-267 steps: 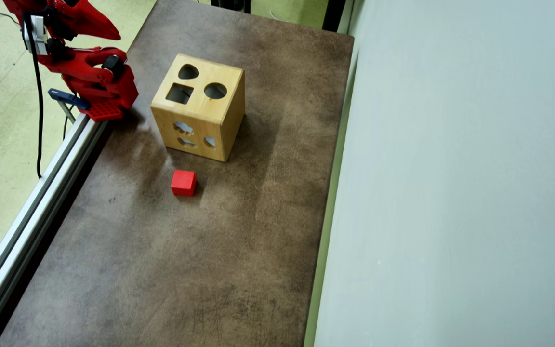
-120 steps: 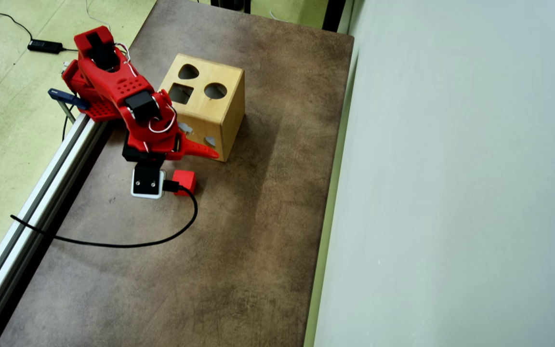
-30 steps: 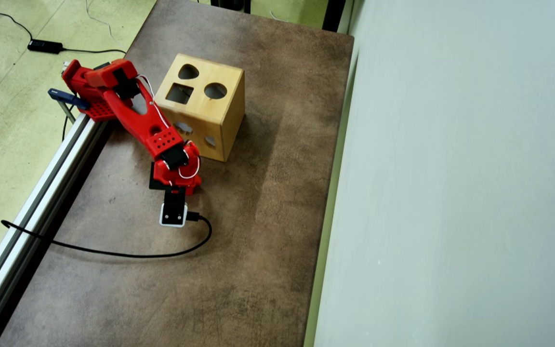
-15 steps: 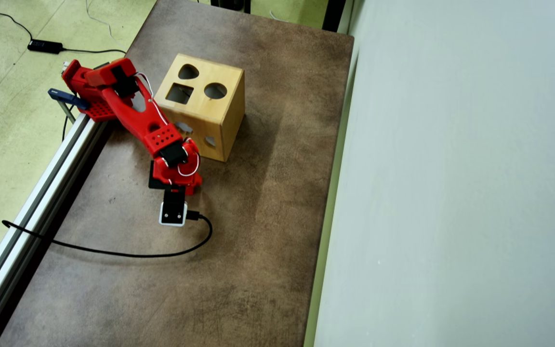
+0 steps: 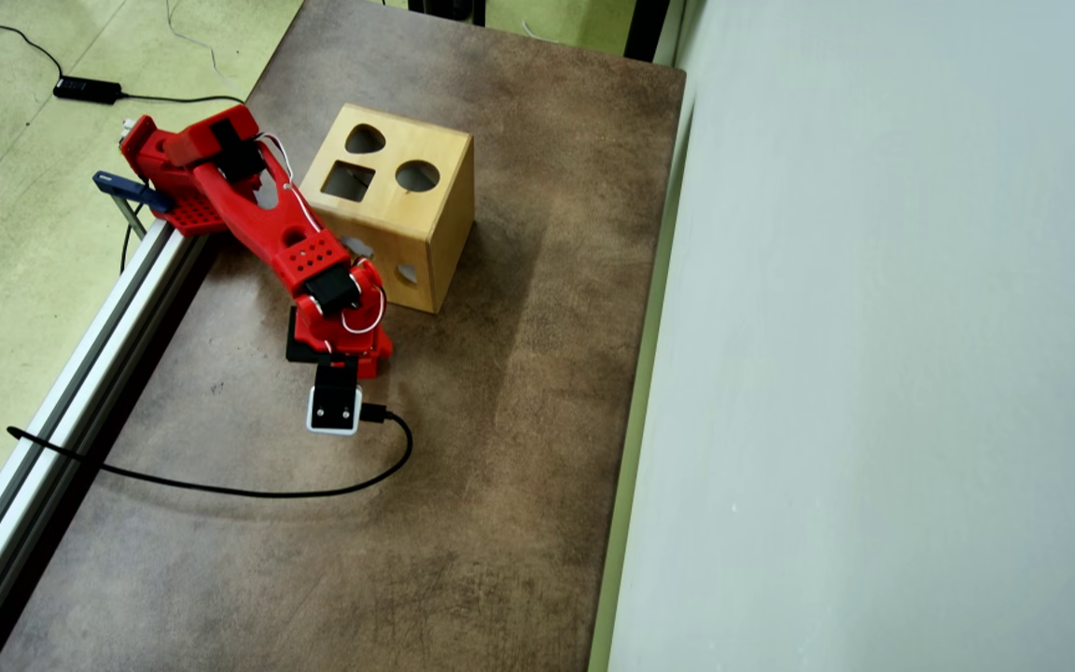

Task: Pick and place the red cube on the square hole

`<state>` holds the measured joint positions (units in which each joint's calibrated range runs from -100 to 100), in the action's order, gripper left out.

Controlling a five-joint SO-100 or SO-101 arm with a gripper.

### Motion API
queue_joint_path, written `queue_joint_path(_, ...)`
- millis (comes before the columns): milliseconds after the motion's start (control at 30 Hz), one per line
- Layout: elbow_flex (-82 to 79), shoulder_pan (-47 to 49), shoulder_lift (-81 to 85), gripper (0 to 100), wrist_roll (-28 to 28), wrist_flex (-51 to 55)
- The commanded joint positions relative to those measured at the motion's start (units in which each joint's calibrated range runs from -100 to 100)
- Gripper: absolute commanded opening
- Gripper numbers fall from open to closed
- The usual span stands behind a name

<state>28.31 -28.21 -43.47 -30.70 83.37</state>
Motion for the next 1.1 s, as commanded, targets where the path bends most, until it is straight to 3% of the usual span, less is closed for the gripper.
queue_joint_path(0,0.8,0.3,3.9,29,-0.3,0.2)
queue_joint_path(767,0.9,0.6,0.0,28,-0.2,0.2)
queue_joint_path(1067,0.9,0.7,-0.1,21,-0.1,0.2)
